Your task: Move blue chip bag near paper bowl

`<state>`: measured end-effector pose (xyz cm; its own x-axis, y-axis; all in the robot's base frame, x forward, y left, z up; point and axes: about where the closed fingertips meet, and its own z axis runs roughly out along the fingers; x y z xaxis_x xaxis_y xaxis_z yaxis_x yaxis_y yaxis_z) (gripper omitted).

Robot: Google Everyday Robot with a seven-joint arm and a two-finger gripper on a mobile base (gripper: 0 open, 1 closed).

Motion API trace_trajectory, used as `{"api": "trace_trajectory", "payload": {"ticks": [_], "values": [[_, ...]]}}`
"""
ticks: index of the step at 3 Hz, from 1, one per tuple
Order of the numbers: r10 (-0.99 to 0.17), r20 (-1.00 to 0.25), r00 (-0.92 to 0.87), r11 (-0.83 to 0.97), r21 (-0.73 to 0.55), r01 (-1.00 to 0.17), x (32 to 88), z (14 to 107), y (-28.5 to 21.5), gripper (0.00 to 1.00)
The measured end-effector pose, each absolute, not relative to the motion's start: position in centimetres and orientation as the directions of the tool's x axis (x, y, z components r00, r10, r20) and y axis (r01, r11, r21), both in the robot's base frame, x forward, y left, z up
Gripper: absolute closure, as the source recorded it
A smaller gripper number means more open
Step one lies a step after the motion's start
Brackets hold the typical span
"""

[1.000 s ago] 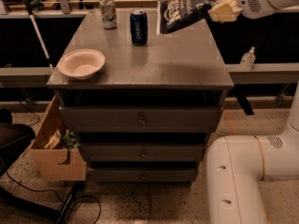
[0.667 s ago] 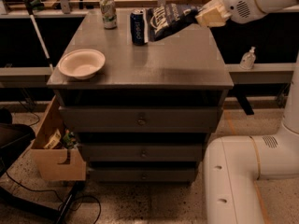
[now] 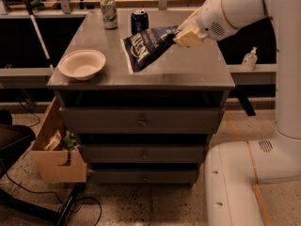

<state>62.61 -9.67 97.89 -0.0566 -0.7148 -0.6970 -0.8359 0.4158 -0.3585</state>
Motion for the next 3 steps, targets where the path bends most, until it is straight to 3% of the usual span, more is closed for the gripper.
{"api": "trace_trajectory", "payload": {"ticks": [3], "values": [[-0.769, -0.609, -0.193, 0.475, -0.343, -0.810, 65.9, 91.8, -8.1, 0.98]]}}
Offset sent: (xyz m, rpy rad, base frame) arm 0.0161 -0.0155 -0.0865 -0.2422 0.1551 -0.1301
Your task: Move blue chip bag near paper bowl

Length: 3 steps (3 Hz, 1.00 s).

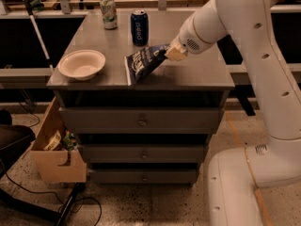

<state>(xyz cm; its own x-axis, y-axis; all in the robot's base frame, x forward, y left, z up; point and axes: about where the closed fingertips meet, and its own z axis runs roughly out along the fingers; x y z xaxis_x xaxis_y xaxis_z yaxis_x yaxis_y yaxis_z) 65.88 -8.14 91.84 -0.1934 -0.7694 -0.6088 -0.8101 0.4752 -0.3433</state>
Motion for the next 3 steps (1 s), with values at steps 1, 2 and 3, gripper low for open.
{"api": "trace_trajectory", "payload": {"ticks": [1, 2, 3], "values": [[-0.748, -0.620, -0.237, 0.513, -0.314, -0.799, 66.1, 91.1, -6.9, 0.74], [-0.723, -0.645, -0.249, 0.535, -0.294, -0.792, 65.8, 91.1, -4.5, 0.52], [-0.711, -0.662, -0.240, 0.537, -0.289, -0.792, 65.1, 91.2, -1.9, 0.29]]}}
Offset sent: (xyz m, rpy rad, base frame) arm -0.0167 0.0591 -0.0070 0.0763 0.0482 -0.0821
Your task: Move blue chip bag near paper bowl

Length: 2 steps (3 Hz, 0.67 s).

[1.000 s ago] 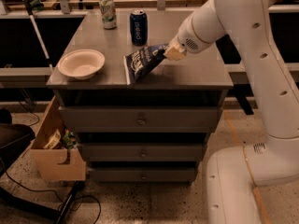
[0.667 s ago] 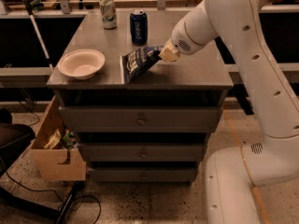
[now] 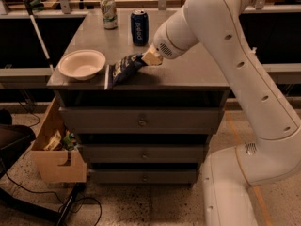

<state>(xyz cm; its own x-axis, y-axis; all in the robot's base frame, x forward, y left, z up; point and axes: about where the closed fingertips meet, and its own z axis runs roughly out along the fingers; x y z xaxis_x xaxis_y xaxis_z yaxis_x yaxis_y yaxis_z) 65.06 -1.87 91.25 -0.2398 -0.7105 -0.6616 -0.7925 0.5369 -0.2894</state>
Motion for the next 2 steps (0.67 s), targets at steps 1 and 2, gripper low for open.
{"api": "trace_trajectory", "payload": {"ticks": [1, 2], "values": [[-0.726, -0.647, -0.234, 0.527, -0.305, -0.793, 64.61, 90.50, -0.03, 0.05], [-0.729, -0.633, -0.261, 0.539, -0.296, -0.788, 65.00, 89.61, -0.01, 0.00]]}}
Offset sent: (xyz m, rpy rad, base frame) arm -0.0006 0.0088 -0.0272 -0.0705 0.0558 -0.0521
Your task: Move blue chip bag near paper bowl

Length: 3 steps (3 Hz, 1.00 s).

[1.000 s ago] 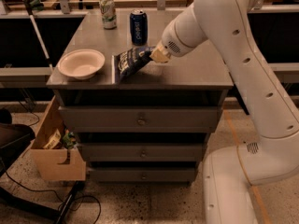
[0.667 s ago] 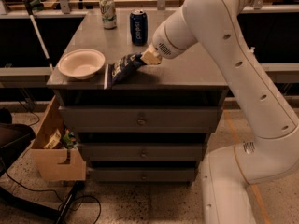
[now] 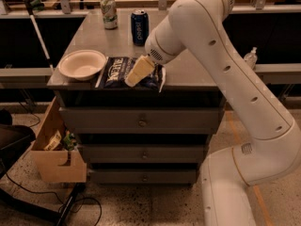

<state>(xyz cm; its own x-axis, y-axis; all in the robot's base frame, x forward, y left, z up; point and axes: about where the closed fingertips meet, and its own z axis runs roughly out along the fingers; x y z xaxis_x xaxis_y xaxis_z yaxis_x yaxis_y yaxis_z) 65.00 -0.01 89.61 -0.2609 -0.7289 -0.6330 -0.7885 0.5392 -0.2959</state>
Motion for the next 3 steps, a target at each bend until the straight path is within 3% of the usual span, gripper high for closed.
{"api": "trace_trajectory", "payload": {"ticks": [3], "values": [[-0.627, -0.700, -0.342, 0.661, -0.246, -0.709, 68.0, 94.4, -10.9, 0.00]]}}
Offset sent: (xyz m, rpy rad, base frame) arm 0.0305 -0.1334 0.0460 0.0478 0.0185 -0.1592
